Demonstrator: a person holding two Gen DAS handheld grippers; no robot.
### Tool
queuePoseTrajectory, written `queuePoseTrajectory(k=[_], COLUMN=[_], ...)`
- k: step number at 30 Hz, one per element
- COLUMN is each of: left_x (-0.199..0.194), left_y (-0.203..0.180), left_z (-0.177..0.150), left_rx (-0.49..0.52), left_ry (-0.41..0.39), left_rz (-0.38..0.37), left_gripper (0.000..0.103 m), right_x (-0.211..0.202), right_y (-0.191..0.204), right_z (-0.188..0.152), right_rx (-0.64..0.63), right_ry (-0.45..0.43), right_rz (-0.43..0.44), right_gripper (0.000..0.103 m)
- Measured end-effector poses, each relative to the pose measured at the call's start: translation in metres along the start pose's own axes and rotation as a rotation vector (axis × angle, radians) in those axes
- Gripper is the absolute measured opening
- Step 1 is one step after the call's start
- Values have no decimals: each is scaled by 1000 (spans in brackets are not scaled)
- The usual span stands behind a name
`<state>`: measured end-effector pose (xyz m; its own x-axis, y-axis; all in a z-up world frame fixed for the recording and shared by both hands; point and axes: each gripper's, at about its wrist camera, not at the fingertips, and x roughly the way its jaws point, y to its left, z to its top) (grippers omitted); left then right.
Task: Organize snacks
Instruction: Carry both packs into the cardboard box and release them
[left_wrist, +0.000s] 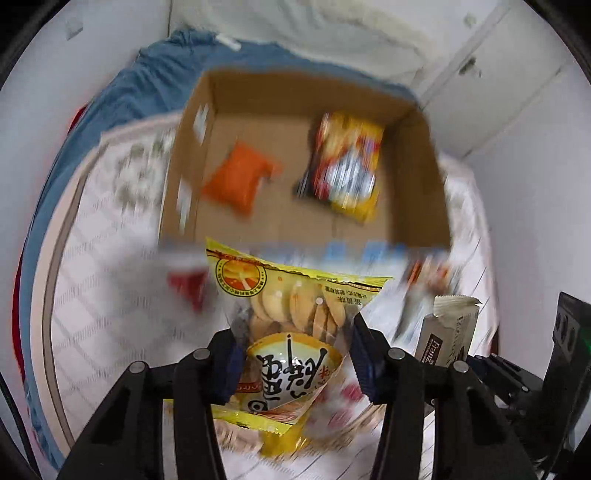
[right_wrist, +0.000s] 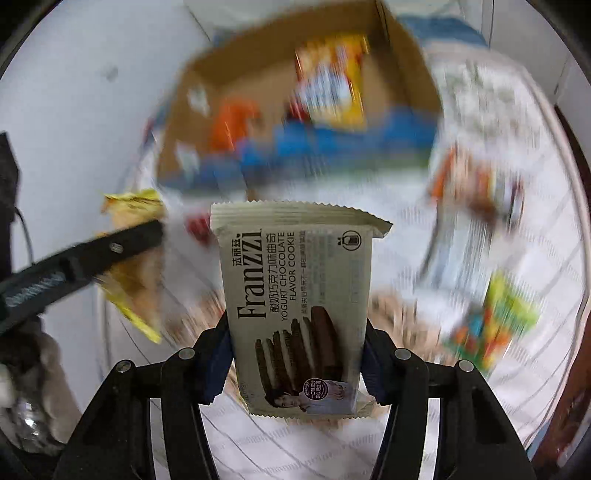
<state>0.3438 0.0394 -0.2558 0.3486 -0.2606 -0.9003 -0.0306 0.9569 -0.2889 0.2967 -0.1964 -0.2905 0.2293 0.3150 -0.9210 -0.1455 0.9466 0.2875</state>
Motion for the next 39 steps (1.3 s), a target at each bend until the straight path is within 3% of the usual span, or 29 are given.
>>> queuePoseTrajectory(k=[4, 8, 15, 20, 21, 22, 23, 25, 33, 37, 39], left_x=[9, 38, 95, 136, 144, 148, 151, 149, 110, 95, 87], left_y=[-11, -11, 6, 16, 21, 24, 26, 30, 36, 31, 29], left_z=[78, 139, 196, 209, 210, 211, 211, 214, 210, 183, 165], left_rx=[-17, 3, -25, 0, -6, -8, -9, -14, -51, -26, -14], left_ry=[-32, -29, 45, 129, 151, 160, 156, 128, -13, -28, -44], left_rz=[25, 83, 120, 159, 166, 179, 186, 186, 108, 115, 131], left_gripper=[47, 47, 47, 49, 50, 53, 61, 76, 85, 97, 97], right_x=[-28, -5, 55, 97, 103, 107, 110, 113, 110, 95, 84], right_y=[10, 3, -28, -48, -51, -52, -52, -51, -44, -33, -28], right_z=[79, 152, 194, 205, 206, 207, 209, 210, 209, 204, 199], right_rx=[-19, 19, 120, 186, 188, 188, 184, 176, 149, 109, 90], right_ry=[-91, -87, 3, 81, 95, 106, 105, 100, 83, 35, -4], right_rz=[-73, -202, -274, -268, -267, -271, -279, -271, -276, -290, -302], right_gripper=[61, 61, 61, 65, 70, 89, 95, 95, 96, 96, 96])
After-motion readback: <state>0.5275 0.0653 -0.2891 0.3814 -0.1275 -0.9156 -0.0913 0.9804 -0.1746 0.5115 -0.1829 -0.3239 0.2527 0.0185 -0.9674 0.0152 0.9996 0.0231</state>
